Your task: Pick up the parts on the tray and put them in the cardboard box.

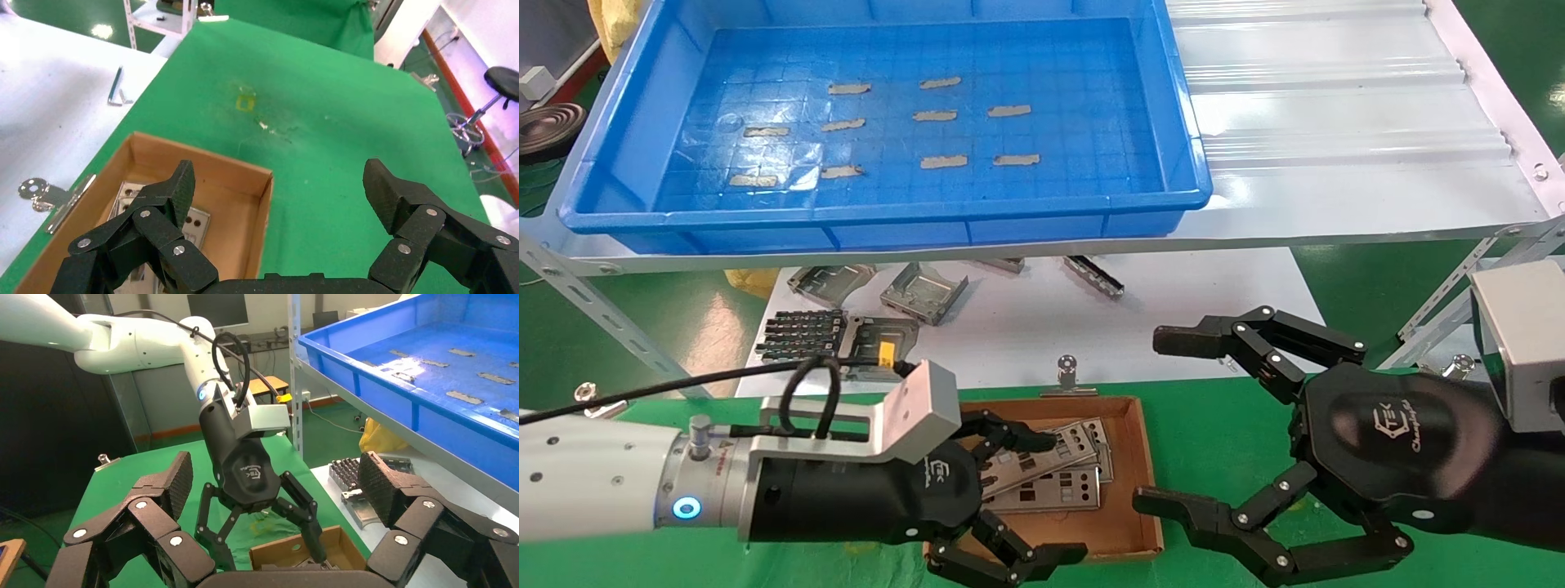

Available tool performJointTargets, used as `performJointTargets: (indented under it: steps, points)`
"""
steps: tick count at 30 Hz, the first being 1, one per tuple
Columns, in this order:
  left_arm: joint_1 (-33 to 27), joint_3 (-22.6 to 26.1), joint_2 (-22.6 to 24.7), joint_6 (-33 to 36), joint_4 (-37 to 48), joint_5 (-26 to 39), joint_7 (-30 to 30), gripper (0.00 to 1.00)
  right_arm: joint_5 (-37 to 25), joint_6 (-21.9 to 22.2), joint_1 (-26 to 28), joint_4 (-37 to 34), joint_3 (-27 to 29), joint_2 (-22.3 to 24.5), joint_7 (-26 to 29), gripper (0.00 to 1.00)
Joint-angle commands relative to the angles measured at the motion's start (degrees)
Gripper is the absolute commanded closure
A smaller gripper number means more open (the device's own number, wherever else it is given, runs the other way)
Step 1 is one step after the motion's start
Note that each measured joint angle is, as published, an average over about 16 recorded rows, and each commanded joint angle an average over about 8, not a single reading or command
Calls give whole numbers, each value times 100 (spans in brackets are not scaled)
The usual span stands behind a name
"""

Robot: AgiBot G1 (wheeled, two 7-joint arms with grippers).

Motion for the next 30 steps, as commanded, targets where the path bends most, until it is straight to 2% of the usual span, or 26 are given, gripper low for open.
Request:
performJointTargets:
  steps: [1,30]
  points:
    - [-18,34,8,-36,-12,86,-18,0,0,0,0,0,0,0,0,0]
    - [527,-1284,-630,799,-137,-708,421,0,0,0,0,0,0,0,0,0]
